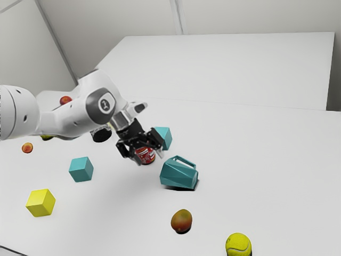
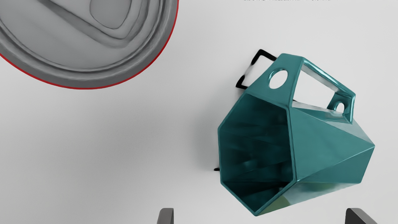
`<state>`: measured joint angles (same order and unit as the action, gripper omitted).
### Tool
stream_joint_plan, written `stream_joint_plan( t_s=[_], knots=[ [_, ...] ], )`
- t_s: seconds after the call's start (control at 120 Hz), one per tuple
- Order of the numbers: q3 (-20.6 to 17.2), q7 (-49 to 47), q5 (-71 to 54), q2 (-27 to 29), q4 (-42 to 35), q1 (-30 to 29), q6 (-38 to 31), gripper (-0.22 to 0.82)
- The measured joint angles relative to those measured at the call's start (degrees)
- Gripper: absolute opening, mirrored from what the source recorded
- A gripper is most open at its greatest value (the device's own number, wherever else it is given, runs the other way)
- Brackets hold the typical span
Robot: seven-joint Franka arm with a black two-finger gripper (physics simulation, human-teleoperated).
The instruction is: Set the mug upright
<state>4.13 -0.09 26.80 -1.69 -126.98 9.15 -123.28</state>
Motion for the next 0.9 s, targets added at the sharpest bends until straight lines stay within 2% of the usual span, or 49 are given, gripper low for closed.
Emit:
stream_joint_plan(
  t_s=[0.392,0.9],
  knots=[
    [0.0,5.5,13.1,-3.8,-1.8,1.7,-6.2,0.6],
    [0.1,20.5,33.2,-6.2,-3.3,1.7,-9.0,0.6]
  ],
)
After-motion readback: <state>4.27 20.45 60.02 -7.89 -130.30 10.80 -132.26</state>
